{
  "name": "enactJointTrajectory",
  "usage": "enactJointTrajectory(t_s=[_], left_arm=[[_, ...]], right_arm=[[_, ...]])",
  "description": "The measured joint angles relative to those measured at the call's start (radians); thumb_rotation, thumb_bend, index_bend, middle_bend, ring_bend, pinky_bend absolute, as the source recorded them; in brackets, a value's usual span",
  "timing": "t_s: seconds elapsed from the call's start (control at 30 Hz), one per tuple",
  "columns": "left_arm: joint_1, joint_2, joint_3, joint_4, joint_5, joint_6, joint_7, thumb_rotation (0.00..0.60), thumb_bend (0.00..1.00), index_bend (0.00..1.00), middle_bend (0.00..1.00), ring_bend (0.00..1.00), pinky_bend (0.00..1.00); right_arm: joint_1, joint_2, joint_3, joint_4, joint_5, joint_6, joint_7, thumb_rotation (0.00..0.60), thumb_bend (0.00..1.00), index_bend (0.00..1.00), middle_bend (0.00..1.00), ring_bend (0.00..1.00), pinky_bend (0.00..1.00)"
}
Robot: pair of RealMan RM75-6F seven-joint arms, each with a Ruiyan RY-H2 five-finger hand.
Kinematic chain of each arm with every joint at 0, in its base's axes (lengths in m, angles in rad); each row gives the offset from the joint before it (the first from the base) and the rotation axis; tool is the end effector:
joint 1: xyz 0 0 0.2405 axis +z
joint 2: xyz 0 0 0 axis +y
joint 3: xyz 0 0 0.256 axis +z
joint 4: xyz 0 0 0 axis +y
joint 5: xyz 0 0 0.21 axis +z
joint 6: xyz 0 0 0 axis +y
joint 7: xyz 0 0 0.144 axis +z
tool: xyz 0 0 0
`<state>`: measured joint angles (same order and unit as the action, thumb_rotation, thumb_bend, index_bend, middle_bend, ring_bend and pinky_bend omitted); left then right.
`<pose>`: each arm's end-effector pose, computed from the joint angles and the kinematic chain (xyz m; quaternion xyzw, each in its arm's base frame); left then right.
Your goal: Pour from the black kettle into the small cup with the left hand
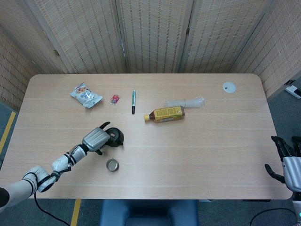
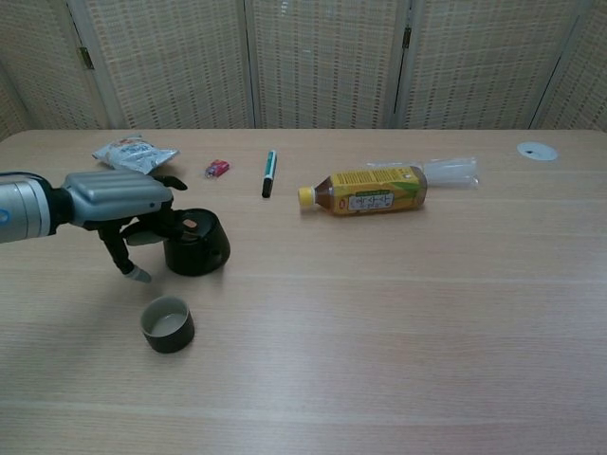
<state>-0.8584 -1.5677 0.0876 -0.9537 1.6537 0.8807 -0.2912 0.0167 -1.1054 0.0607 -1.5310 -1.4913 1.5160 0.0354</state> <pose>-0.2103 0.3785 -0.0183 -0.8588 -0.2696 -0.2954 0.3204 -0.3375 -0.1619 0.1784 0.5783 -0.3786 0.3638 0.6244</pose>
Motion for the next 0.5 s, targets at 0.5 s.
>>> enactJointTrajectory(t_s=[0.5], left_arm=[[-0.002,-0.012,-0.025,0.054,0.003,0.095,-0.101,0.6,0.15,0.99,1.0,0.87,0.16]], right_arm=[[0.001,-0.008,0.003,0.02,0.007,-0.004,0.019,0.6,0.31,0.09,0.16,0.26,0.07]])
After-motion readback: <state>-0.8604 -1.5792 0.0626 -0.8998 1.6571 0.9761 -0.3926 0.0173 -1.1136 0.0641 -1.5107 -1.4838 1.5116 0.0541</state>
